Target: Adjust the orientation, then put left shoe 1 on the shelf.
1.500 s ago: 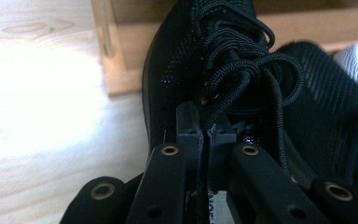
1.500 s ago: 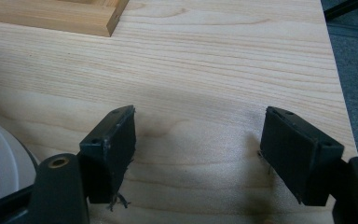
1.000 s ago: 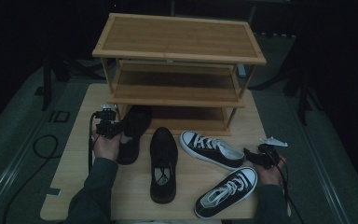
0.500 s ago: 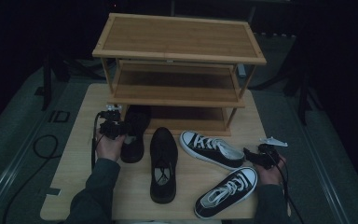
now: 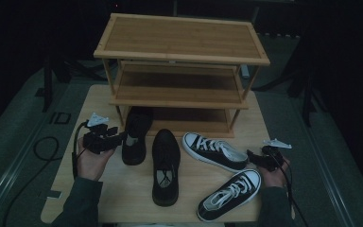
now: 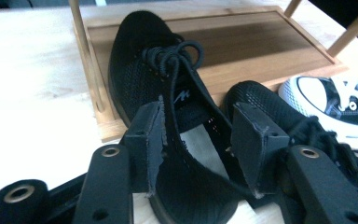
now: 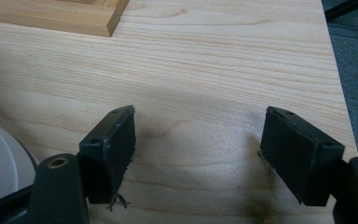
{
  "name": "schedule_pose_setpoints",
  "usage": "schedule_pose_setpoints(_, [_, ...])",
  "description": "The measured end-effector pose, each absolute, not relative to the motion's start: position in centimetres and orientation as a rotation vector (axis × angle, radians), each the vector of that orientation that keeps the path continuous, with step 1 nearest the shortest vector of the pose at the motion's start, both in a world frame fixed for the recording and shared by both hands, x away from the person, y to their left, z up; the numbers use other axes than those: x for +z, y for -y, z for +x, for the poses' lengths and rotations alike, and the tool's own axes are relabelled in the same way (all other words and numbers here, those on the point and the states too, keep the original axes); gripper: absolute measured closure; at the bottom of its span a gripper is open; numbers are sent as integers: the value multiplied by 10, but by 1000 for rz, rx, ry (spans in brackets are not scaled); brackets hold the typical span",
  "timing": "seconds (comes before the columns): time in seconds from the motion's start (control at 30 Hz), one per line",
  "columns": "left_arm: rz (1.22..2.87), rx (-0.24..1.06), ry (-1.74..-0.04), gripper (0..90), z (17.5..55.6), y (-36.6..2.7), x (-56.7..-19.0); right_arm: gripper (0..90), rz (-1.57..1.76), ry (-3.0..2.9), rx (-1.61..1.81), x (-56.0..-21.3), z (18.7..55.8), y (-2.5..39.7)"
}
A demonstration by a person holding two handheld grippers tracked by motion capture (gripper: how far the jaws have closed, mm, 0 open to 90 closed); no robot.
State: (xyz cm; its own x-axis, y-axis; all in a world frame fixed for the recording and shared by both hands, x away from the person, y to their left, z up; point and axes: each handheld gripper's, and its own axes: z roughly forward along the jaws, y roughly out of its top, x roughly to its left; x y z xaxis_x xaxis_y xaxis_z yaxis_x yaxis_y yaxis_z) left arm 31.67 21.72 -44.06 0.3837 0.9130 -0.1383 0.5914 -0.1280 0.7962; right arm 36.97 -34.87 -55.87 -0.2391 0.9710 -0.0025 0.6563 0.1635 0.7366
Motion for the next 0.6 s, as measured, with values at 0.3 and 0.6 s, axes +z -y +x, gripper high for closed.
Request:
schedule_pose_setpoints(0.3, [1885,567,-1246,497,295,-212,-445,261,1537,-1964,860,-559,370,349])
schedule_pose_setpoints(0.6, [1948,514,-1214,537,277,-198,-463,261,1539,-1964,859,-559,370,349])
